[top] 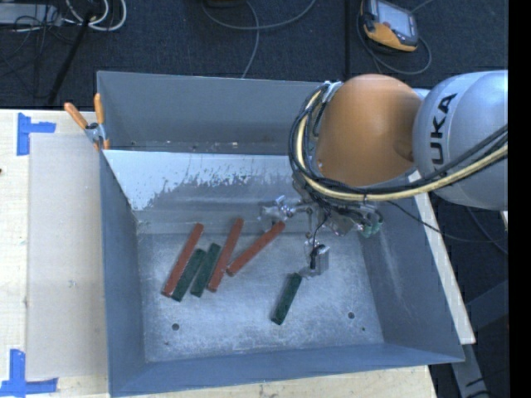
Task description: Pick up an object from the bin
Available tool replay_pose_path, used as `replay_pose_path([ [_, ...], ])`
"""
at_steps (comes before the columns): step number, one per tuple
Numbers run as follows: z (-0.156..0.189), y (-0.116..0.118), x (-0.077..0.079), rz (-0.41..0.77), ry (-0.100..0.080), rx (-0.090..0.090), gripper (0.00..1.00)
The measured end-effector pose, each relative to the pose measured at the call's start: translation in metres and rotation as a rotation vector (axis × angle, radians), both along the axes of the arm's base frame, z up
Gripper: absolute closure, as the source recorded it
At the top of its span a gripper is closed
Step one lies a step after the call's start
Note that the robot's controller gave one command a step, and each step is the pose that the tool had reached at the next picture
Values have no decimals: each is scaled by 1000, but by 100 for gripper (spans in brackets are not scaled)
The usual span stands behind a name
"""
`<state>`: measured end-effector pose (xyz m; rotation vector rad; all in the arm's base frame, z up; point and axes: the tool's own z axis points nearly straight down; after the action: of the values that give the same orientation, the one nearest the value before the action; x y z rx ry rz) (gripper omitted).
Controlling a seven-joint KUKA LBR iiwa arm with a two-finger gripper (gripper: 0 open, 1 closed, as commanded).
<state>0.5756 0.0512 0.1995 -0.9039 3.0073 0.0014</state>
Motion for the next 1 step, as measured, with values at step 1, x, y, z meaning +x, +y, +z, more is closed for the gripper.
replay_pose_path([
  [1, 0, 0, 0, -1, 0, 0, 100],
])
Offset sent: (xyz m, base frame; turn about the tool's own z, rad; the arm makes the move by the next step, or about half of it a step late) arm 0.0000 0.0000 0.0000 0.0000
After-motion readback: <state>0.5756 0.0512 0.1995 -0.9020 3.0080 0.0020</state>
